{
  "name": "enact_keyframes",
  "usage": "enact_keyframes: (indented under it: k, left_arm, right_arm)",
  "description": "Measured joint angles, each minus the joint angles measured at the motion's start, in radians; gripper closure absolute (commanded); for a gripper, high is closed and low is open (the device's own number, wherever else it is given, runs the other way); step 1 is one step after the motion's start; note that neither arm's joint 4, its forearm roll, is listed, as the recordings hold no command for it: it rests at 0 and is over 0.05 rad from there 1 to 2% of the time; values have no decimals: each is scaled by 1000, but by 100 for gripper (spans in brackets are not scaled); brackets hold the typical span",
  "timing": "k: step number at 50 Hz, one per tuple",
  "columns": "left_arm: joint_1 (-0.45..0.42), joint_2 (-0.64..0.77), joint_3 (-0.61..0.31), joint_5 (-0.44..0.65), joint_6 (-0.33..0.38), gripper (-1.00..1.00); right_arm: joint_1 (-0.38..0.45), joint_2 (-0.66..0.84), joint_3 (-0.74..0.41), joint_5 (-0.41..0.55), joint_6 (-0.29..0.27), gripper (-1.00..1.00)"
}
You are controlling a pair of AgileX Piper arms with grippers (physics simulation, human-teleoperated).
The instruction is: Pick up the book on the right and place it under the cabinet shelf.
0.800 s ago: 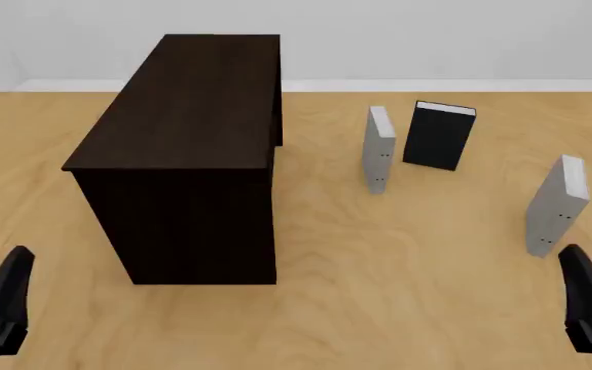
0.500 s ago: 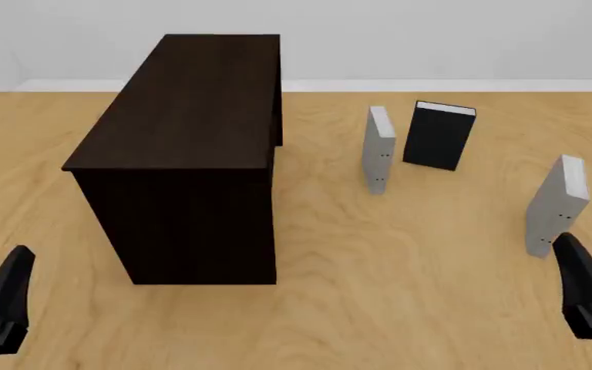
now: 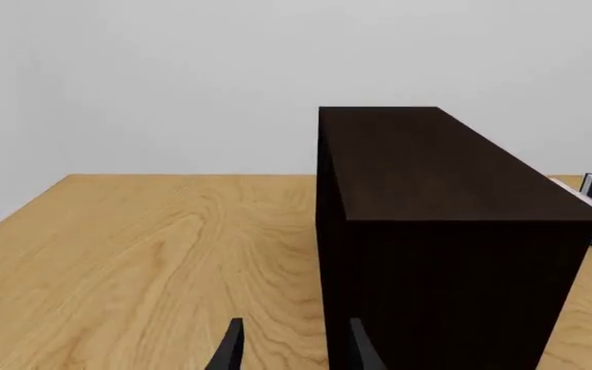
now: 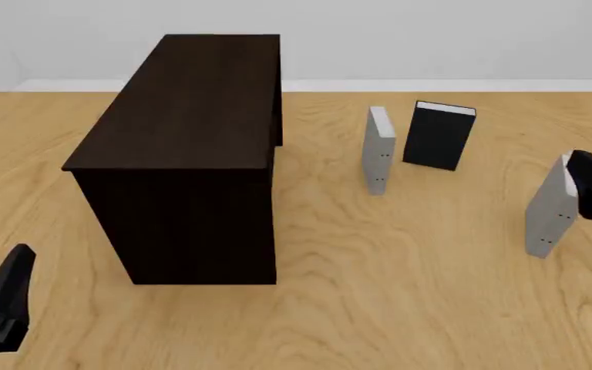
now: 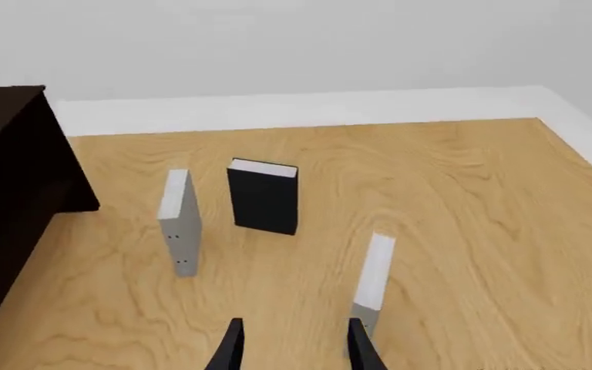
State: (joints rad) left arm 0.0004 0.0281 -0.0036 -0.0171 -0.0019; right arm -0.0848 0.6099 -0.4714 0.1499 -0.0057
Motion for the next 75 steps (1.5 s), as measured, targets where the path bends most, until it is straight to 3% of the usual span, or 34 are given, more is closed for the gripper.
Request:
enact_keyframes:
  k: [17,37,75]
  left_arm:
    - [0,1,0,-5,1,-100]
    - [20,31,1,-32,0,-100]
    - [22,37,1,-39,0,-100]
  right_arm:
    - [-143,289,-230,84,-88,-100]
    - [-229,490,-344,115,-154,-100]
    - [-241,824,-364,-28,-134,-100]
